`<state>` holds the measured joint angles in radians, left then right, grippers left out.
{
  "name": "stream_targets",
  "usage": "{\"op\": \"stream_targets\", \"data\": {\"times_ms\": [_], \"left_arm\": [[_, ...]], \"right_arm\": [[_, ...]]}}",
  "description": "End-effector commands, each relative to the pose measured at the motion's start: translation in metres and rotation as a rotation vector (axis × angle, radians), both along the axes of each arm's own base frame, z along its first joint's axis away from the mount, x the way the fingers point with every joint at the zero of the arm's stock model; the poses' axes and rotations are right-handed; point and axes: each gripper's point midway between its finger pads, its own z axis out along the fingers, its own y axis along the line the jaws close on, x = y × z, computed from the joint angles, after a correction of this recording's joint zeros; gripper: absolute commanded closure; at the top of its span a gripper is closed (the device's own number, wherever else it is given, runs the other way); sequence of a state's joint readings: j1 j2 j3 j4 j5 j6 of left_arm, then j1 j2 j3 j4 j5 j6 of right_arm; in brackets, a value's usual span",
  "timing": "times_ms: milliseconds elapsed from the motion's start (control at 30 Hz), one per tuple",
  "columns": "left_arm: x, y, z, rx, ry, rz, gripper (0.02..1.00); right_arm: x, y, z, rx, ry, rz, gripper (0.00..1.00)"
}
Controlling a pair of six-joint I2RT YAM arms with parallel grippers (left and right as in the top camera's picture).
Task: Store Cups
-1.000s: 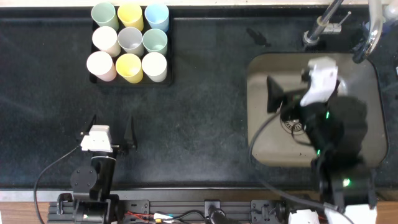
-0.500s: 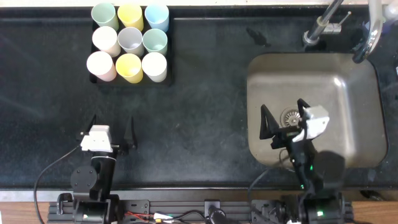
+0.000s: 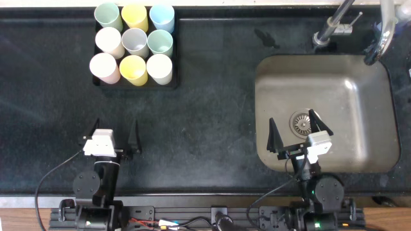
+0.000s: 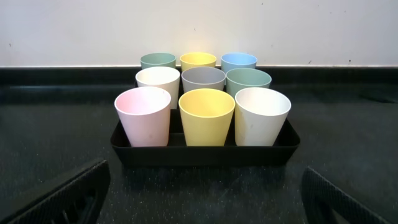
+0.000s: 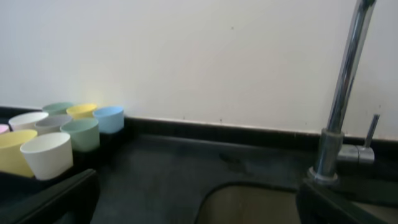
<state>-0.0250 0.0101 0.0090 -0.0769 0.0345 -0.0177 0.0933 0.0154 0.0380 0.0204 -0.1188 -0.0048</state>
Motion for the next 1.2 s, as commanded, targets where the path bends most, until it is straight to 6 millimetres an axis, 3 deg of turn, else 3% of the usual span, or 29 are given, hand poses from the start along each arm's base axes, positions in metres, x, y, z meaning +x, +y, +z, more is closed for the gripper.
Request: {"op": "stream_targets", "data": {"times_ms": [33, 333, 633, 1200], "left_arm": [[-0.001, -0.004, 0.000, 0.020, -0.003, -0.021, 0.018], [-0.001, -0.004, 0.000, 0.020, -0.003, -0.021, 0.020], [-0.001, -0.004, 0.000, 0.020, -0.003, -0.021, 0.020], [-0.001, -0.004, 0.000, 0.020, -0.003, -0.021, 0.018]], "right_arm": [[0.002, -0.004, -0.012, 0.035, 0.021, -0.019, 0.005], [0.006, -0.015, -0.037, 0.028, 0.122, -0.087, 0.005], [0.006, -0.016, -0.037, -0.076, 0.102, -0.099, 0.003], [0.006, -0.016, -0.037, -0.075, 0.103, -0.098, 0.003]]}}
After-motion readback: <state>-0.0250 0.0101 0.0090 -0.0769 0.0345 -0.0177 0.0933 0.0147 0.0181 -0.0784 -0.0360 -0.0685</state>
